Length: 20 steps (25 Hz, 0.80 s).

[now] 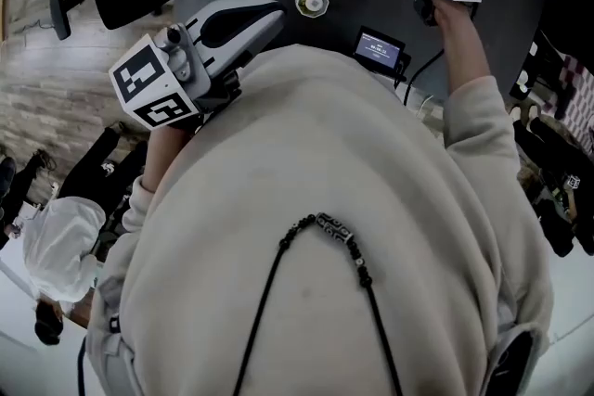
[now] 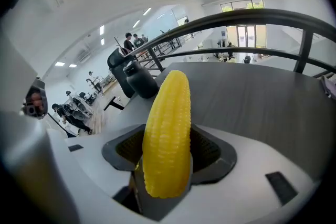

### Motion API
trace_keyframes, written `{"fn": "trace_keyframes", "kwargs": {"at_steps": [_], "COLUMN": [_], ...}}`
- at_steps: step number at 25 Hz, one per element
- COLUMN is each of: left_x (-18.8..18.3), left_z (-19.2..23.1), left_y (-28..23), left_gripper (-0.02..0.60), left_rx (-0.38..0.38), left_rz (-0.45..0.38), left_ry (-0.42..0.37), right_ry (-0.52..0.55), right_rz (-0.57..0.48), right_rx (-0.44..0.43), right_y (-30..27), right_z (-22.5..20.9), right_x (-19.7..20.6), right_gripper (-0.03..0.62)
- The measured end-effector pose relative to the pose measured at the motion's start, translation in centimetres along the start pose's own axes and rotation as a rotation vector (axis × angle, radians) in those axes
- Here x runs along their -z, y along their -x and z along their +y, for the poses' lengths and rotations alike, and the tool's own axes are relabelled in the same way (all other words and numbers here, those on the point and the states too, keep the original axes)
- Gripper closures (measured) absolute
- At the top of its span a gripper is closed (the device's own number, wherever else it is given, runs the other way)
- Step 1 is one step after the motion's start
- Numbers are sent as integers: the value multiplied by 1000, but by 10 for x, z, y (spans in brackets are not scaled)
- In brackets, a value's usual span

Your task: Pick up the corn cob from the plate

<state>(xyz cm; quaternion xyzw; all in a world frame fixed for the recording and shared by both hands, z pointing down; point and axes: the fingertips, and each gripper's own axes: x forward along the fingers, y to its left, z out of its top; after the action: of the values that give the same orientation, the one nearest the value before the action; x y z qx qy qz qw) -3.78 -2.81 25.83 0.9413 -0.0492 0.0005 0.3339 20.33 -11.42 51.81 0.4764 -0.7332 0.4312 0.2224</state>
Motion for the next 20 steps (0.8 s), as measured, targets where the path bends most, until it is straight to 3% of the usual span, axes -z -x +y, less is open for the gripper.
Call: {"fn": "trace_keyframes", "kwargs": {"at_steps": [8, 20], "left_x": [-5, -11], "left_z": [-12, -11], "left_y": [-42, -80], "left_gripper": [580, 580], "left_rx": [171, 276], "left_rz": [94, 159], "left_ry": [-33, -52], "right_ry": [-85, -71], "right_rz": [-152, -347], "right_rx": [68, 67], "right_y": [91, 173], "right_z": [-8, 29], "right_x": [27, 16], "right_gripper": [332, 332]}}
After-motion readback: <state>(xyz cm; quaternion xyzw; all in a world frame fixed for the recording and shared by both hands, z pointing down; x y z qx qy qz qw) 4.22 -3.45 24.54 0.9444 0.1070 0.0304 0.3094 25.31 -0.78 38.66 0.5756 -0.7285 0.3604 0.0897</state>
